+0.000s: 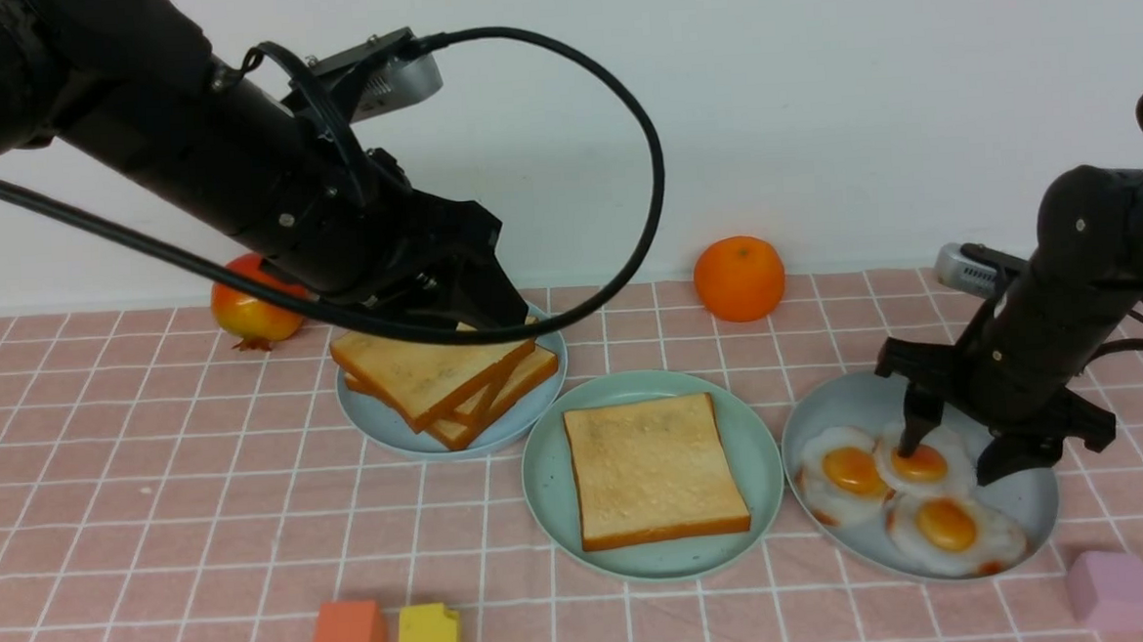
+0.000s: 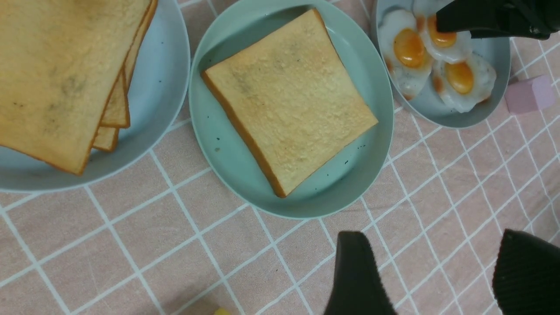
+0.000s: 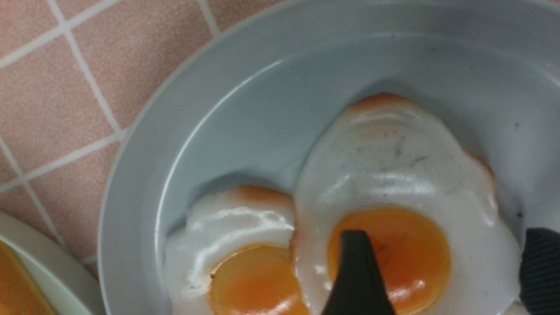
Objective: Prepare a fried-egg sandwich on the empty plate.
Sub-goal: Use the right arm to grab a fried egg
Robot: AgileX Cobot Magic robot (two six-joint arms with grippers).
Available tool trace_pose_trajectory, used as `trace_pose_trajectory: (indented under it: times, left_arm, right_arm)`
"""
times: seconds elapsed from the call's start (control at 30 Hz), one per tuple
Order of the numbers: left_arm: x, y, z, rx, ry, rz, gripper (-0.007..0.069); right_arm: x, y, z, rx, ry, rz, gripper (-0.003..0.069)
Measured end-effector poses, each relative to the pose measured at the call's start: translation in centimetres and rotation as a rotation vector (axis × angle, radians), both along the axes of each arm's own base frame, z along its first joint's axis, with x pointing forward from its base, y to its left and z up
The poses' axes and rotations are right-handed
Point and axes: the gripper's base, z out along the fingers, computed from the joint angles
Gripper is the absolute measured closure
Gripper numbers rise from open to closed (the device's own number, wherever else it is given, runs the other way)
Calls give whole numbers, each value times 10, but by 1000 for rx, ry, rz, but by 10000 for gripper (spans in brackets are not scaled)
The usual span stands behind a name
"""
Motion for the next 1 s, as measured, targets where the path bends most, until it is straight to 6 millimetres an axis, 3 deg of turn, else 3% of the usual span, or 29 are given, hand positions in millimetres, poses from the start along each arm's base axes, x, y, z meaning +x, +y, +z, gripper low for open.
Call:
trace_pose_trajectory:
  times: [0.83, 0.93, 1.0]
  left_arm:
    - [0, 0, 0, 0, 0, 0, 169]
    - [0, 0, 0, 0, 0, 0, 169]
    - [0, 0, 0, 0, 0, 0, 169]
  right_arm:
    - [0, 0, 1, -15, 0, 44, 186]
    - [0, 0, 1, -10, 0, 41, 152]
    - [0, 0, 1, -13, 3, 46, 50]
